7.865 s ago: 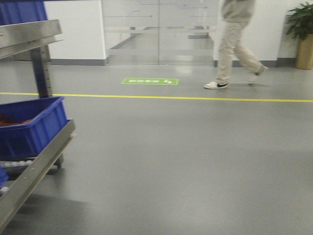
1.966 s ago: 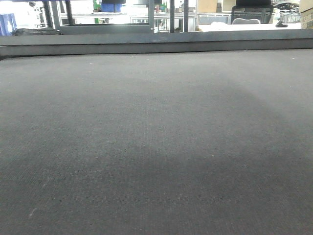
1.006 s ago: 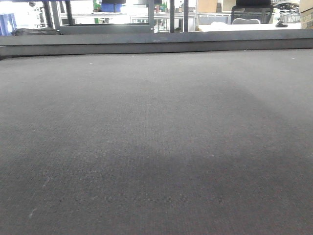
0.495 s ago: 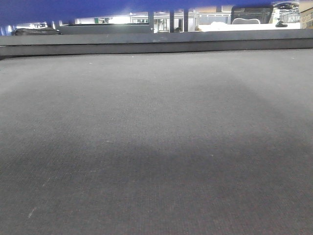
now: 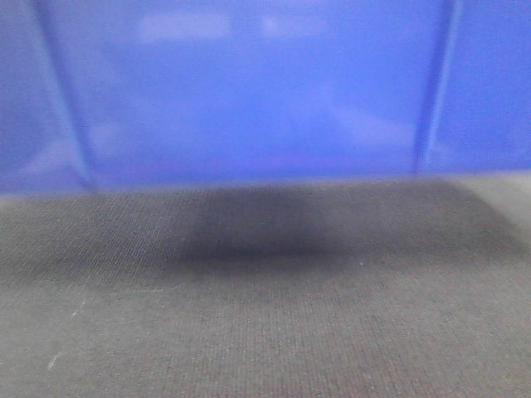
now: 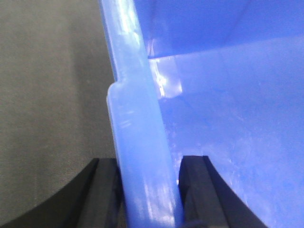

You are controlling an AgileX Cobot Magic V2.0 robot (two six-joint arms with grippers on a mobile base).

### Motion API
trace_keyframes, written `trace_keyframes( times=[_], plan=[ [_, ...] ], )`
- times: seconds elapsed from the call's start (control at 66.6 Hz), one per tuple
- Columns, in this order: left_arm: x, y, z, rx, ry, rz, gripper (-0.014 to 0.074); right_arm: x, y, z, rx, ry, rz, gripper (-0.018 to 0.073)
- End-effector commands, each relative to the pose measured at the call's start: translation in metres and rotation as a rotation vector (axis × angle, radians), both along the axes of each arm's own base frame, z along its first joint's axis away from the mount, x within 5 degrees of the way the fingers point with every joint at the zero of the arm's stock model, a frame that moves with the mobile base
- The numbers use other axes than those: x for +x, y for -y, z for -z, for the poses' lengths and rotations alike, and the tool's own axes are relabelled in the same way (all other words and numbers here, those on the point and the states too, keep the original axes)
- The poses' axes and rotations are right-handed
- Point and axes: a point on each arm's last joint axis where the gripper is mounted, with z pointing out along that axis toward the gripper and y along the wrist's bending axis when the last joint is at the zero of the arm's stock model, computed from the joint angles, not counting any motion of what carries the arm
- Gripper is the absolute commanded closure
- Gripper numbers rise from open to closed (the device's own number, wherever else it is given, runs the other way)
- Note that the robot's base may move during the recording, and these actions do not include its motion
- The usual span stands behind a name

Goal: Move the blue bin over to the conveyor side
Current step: 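Lower the blue bin with both grippers onto the grey tabletop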

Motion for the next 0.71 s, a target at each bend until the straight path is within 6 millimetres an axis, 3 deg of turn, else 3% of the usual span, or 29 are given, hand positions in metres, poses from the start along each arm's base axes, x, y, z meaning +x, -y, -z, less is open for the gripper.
trace_keyframes(
  times=[0.0, 0.165, 0.27, 0.405, 0.555, 0.615, 0.69],
  plan=[
    [0.014, 0.008, -0.005, -0.021, 0.094, 0.039, 0.0610, 0.018, -0.007, 0.001, 0.024, 0.070, -0.014, 0.0637],
    [0.035, 0.009, 0.016, -0.019, 0.042, 0.036, 0.0605, 0.038, -0.013, 0.026, 0.005, 0.007, -0.014, 0.0637],
    [0.043, 0.010, 0.027, -0.018, 0.008, 0.036, 0.0534, 0.043, -0.015, 0.035, -0.002, -0.016, -0.014, 0.0608],
    [0.049, 0.010, 0.035, -0.017, -0.013, 0.035, 0.0332, 0.046, -0.016, 0.039, -0.006, -0.025, -0.014, 0.0393],
    [0.050, 0.010, 0.036, -0.017, -0.011, 0.035, 0.0064, 0.048, -0.015, 0.036, -0.020, -0.001, -0.014, 0.0006],
    [0.049, 0.010, 0.034, -0.017, -0.007, 0.035, -0.0019, 0.047, -0.014, 0.034, -0.029, 0.001, -0.013, -0.0009],
    [0.046, 0.010, 0.030, -0.018, -0.001, 0.036, -0.0003, 0.043, -0.012, 0.027, -0.038, 0.017, -0.010, -0.0007]
  ],
)
